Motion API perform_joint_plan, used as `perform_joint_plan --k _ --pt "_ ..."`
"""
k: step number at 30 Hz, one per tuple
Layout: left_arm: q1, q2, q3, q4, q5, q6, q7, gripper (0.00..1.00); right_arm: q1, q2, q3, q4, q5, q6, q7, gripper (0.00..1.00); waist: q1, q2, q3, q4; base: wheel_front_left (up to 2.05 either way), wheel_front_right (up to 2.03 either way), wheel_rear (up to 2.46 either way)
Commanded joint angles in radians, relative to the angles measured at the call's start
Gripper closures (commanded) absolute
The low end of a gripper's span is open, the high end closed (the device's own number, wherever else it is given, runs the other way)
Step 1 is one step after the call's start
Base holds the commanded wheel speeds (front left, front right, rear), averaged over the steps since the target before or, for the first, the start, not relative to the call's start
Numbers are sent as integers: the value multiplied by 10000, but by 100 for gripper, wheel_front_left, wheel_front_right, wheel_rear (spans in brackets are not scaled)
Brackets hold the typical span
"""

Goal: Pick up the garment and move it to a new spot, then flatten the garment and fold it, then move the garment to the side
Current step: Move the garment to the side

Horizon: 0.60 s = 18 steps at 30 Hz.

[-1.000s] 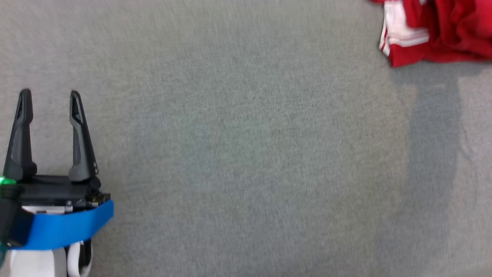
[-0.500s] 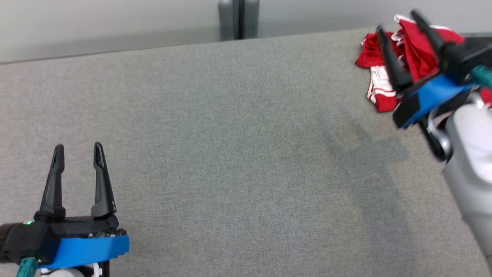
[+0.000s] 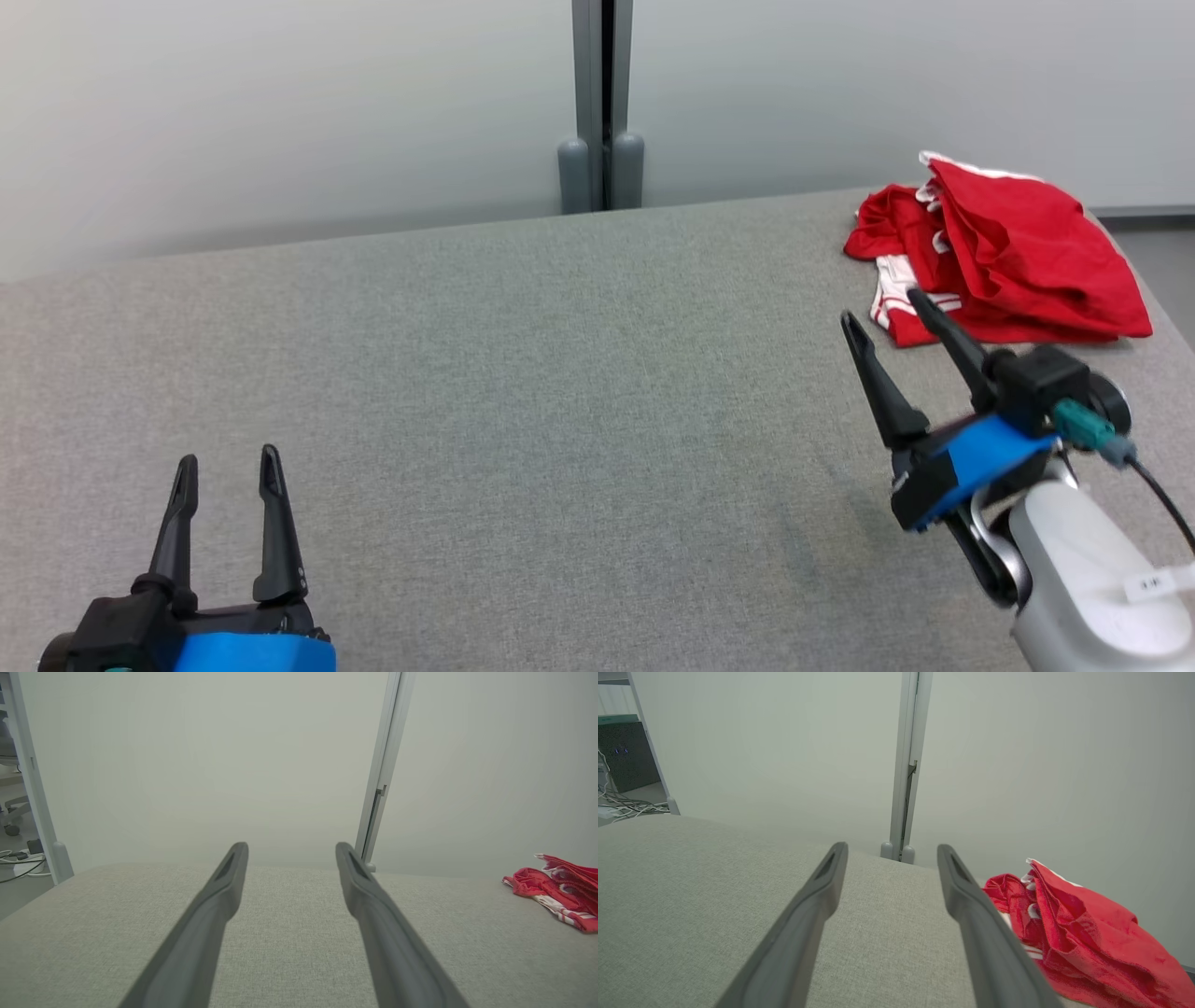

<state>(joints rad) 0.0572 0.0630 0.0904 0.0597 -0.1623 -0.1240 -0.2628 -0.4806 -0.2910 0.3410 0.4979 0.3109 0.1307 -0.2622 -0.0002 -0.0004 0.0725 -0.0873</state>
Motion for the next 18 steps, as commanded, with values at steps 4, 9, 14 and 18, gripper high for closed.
perform_joint_plan --k 4,9,14,18 --pt "175 -55 -29 245 -37 -70 -23 0 1147 207 -568 -380 -92 1 -28 0 2 4 -380 106 0 0 0" --pt "201 -73 -25 575 58 -81 -24 0 2286 570 -1418 -900 -314 1 -28 0 2 4 -683 272 0 0 0" --pt "203 -81 -3 789 142 -86 -23 0 3185 959 -2206 -1464 -683 0 -28 0 2 4 -835 425 0 0 0" --pt "164 -85 29 976 210 -81 -23 0 3662 1319 -2650 -1806 -934 1 -29 0 2 4 -930 514 0 0 0"
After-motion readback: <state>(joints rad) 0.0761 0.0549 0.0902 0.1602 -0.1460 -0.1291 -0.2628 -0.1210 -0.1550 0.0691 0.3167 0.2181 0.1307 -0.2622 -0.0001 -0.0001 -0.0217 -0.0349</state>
